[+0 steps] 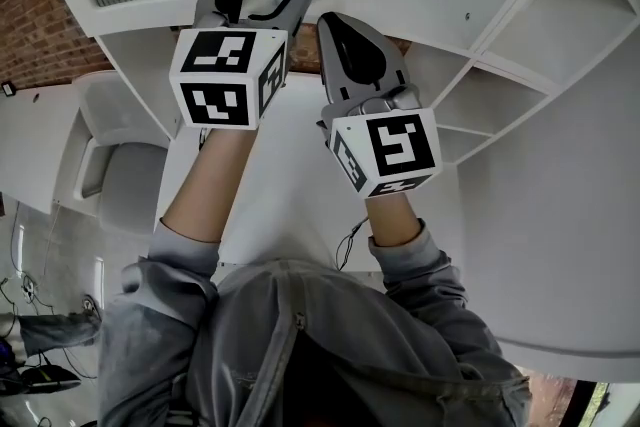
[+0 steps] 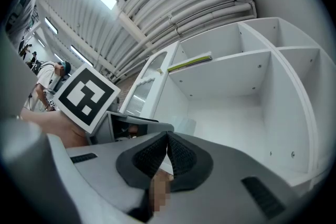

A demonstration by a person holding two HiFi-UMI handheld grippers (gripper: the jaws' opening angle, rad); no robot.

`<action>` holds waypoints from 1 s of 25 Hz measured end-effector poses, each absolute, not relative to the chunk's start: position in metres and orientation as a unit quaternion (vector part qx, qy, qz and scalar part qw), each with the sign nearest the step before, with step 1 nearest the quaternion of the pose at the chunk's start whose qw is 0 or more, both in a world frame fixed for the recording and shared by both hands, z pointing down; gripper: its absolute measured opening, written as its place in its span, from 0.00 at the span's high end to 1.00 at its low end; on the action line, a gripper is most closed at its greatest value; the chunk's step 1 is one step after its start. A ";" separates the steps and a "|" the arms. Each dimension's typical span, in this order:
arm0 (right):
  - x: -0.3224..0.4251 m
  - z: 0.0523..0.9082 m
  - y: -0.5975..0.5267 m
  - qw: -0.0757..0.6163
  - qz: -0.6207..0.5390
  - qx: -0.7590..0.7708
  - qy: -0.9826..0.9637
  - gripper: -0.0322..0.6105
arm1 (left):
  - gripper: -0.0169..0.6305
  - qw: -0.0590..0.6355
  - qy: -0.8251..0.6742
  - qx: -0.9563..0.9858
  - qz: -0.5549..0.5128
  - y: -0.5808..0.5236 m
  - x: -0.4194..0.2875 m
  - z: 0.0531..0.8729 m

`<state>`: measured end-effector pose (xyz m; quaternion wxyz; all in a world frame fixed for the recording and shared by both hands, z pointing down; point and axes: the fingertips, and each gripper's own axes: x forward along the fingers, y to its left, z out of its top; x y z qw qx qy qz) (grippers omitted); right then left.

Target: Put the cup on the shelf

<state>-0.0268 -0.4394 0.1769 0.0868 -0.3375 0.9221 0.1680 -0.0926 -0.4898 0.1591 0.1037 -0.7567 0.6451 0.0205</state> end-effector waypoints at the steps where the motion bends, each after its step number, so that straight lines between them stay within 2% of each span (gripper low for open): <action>1: -0.029 0.178 -0.437 0.086 0.167 -0.337 0.922 0.91 | 0.57 0.105 0.640 -0.761 0.022 -0.484 -0.092 0.161; 3: -0.033 0.178 -0.433 0.087 0.165 -0.338 0.922 0.91 | 0.69 0.107 0.632 -0.767 0.022 -0.474 -0.093 0.164; 5: -0.037 0.179 -0.428 0.088 0.164 -0.340 0.922 0.91 | 0.86 0.111 0.627 -0.770 0.020 -0.464 -0.094 0.168; 7: -0.038 0.180 -0.424 0.088 0.163 -0.346 0.920 0.91 | 0.95 0.115 0.623 -0.774 0.018 -0.453 -0.095 0.173; 16: -0.010 0.197 -0.405 0.092 0.165 -0.400 0.897 0.91 | 0.96 0.150 0.618 -0.772 -0.002 -0.406 -0.097 0.200; 25: 0.020 0.257 -0.383 0.072 0.145 -0.462 0.872 0.91 | 0.96 0.130 0.620 -0.773 -0.008 -0.375 -0.100 0.265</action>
